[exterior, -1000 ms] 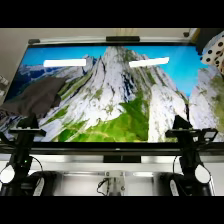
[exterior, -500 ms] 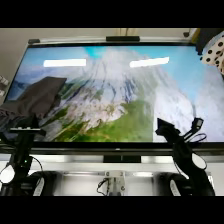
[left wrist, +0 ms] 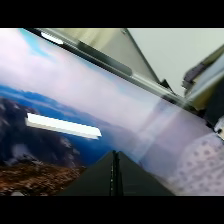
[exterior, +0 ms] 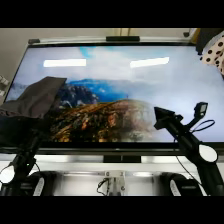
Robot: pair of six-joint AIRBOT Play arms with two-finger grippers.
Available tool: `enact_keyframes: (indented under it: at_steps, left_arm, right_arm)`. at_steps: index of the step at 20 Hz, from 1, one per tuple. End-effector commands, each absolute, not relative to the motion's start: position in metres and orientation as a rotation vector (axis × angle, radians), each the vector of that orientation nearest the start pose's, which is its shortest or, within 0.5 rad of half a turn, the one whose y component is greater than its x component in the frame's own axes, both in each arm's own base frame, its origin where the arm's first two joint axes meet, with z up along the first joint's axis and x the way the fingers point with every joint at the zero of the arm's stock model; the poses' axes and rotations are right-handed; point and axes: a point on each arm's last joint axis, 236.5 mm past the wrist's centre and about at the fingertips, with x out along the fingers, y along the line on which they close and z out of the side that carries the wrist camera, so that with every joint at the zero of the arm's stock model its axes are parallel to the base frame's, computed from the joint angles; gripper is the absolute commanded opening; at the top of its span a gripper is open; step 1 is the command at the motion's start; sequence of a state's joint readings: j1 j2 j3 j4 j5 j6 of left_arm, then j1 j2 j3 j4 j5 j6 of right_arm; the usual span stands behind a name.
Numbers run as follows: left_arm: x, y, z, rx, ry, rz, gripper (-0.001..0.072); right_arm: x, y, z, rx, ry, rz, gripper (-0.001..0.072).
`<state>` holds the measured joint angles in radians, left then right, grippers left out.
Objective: Fold the shirts.
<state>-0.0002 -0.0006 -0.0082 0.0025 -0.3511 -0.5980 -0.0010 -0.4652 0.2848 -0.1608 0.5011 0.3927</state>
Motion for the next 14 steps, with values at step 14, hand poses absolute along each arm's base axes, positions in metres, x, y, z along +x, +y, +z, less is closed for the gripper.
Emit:
enact_keyframes:
  at_steps: [14]
  left_arm:
    - [0.337,-0.124,0.117,-0.279,0.982,-0.601,0.0032]
  right_arm:
    - [0.327,0.080,0.076,0.160,1.356,0.354,0.0167]
